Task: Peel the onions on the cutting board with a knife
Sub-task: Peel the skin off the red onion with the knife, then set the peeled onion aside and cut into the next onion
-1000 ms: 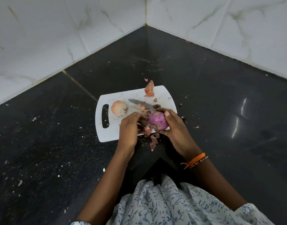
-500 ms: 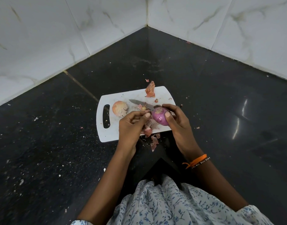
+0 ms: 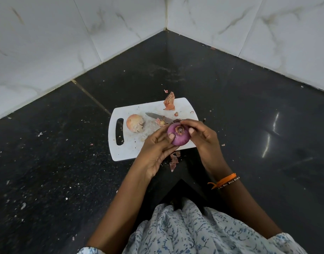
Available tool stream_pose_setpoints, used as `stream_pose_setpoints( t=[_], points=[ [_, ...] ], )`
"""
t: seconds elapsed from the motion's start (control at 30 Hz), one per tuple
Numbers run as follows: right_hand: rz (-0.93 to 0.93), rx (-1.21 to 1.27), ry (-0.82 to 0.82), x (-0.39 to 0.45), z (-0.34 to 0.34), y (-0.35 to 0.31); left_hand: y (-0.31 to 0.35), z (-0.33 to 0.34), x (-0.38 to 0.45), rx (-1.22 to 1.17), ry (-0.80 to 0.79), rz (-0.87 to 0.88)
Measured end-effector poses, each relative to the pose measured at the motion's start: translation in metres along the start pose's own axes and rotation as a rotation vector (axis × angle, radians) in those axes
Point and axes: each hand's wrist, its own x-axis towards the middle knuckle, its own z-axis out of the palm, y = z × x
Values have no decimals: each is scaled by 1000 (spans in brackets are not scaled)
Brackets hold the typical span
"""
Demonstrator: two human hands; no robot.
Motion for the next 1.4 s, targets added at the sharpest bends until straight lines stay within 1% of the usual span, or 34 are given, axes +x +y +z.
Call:
stream_pose_setpoints(
  t=[0.13, 0.2, 0.3, 0.37, 0.47, 0.6, 0.7, 0.83, 0.97, 1.23, 1.33, 1.4],
  points=[
    [56, -148, -181, -1, -4, 1, 4, 2, 3, -22, 64, -20],
    [41, -228, -209, 0, -4, 3, 7, 3, 5, -7, 75, -37],
    [38, -268, -163, 6, -4, 3, 9, 6, 8, -37, 112, -49],
    [49, -291, -105, 13, -4, 4, 11, 8, 10, -38, 166, -13],
    [58, -378, 2, 29, -5, 5, 17, 7, 11, 24, 214, 36],
    [97, -540, 114, 55, -8, 10, 19, 11, 13, 106, 230, 13],
    [140, -588, 171, 73, -9, 16, 16, 14, 13, 162, 243, 19],
    [152, -624, 191, 98, -6, 19, 15, 14, 14, 200, 248, 39],
    [158, -682, 160, 118, -1, 23, 16, 17, 15, 242, 242, 52],
    [165, -794, 144, 124, 0, 32, 14, 16, 15, 378, 254, 146],
    [121, -897, 176, 121, 1, 31, 18, 13, 15, 399, 262, 198],
    [16, -881, 238, 115, 7, 29, 19, 9, 17, 438, 295, 234]
  ],
)
